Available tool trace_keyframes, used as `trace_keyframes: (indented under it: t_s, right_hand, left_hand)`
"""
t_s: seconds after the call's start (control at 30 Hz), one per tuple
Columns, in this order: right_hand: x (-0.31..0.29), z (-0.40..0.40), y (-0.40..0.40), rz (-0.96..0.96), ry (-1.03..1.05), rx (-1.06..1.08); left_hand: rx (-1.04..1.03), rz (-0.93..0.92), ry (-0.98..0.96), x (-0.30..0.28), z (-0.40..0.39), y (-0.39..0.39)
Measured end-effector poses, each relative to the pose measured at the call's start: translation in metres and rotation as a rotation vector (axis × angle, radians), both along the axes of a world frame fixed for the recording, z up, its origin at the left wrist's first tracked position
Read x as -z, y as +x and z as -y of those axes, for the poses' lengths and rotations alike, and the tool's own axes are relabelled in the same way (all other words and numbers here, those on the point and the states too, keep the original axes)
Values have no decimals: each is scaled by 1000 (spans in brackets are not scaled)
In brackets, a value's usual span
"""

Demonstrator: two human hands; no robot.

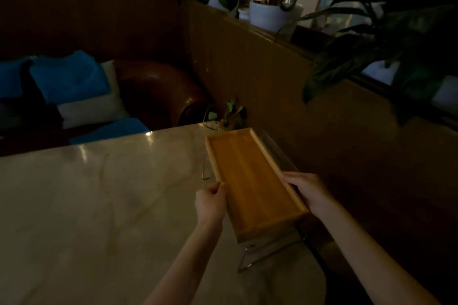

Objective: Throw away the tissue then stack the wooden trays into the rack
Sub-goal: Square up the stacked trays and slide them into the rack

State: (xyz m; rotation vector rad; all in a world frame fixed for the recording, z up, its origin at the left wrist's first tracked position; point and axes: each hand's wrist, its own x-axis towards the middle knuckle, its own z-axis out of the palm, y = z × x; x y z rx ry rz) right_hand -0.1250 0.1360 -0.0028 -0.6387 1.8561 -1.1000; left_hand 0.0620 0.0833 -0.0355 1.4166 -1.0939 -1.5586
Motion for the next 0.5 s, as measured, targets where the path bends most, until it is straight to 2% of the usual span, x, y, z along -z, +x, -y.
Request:
trace_keyframes:
  t_s: [0.5]
  right_hand:
    - [35,16,-37,13,-1,-3]
  left_hand:
    - [-2,97,-53,25,4,-39]
